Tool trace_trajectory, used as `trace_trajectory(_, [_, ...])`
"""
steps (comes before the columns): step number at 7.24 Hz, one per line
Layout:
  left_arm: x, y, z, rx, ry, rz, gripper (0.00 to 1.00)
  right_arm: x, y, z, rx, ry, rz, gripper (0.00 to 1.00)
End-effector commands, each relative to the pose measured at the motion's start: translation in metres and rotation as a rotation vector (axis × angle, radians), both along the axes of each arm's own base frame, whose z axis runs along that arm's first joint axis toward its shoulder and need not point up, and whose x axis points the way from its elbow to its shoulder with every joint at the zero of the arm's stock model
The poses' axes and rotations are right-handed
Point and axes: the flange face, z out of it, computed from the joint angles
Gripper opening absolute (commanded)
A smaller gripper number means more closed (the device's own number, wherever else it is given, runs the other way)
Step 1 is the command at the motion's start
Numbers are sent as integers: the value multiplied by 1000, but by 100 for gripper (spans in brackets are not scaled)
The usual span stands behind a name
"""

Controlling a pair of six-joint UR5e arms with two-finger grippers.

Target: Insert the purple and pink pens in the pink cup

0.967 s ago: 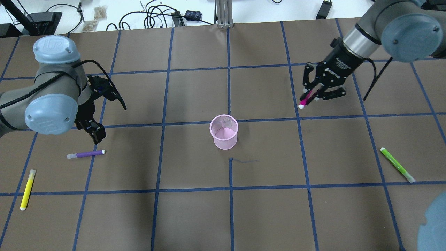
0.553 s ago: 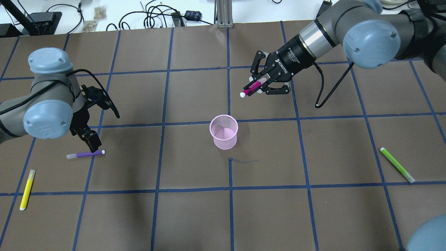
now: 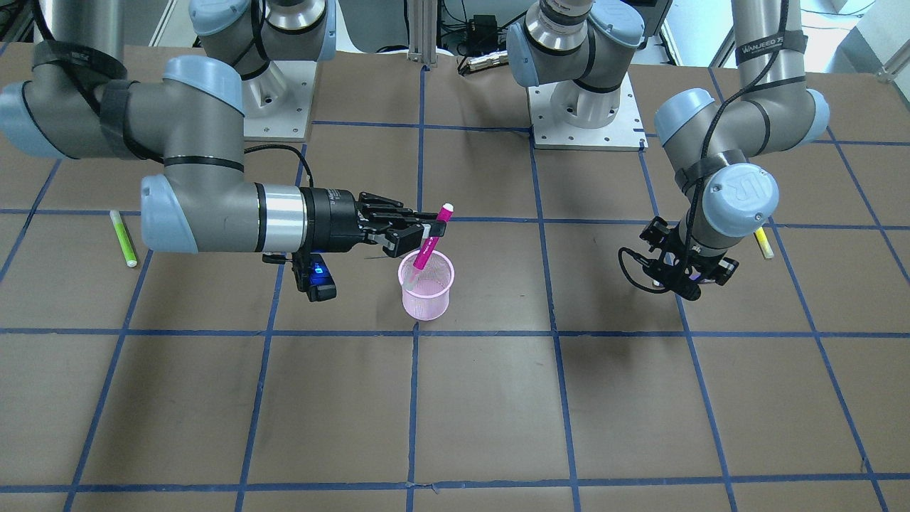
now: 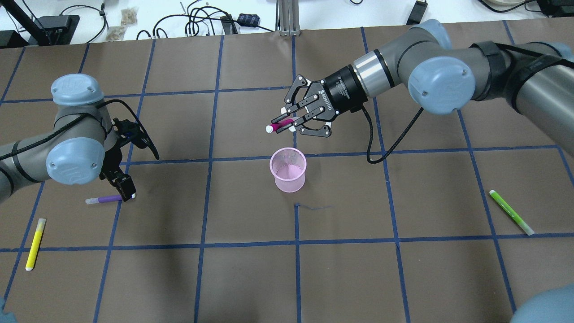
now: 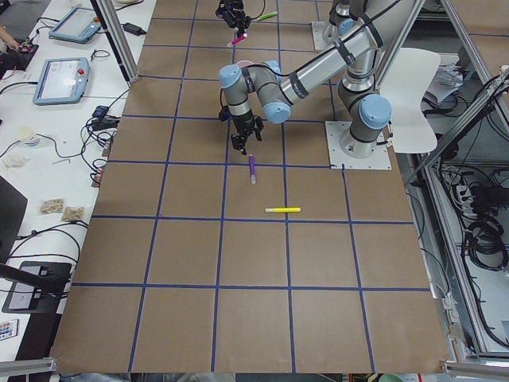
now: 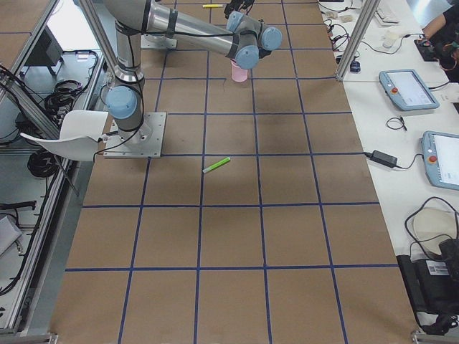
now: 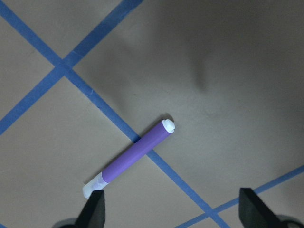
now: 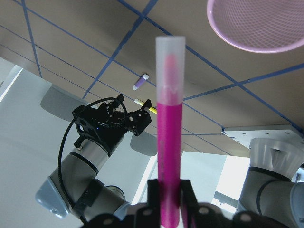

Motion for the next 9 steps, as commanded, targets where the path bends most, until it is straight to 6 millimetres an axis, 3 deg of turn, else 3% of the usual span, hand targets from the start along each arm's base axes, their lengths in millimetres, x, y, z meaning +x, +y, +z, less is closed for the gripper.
trace_trajectory(1, [3, -3, -19, 5, -14, -34, 100, 2, 16, -28, 51, -36, -12, 0])
trace_trajectory(2, [2, -4, -31, 27, -3, -33, 100, 1, 19, -24, 11, 31, 31, 0])
trace_trajectory(3, [2, -8, -40, 33, 7, -32, 100, -2, 26, -34, -10, 156, 119, 0])
trace_trajectory(6, [2, -11, -56, 33, 32, -23, 100, 9, 34, -35, 10, 165, 138, 0])
trace_trajectory(9, [4, -12, -54, 35, 26, -30, 100, 16, 36, -41, 44, 122, 122, 0])
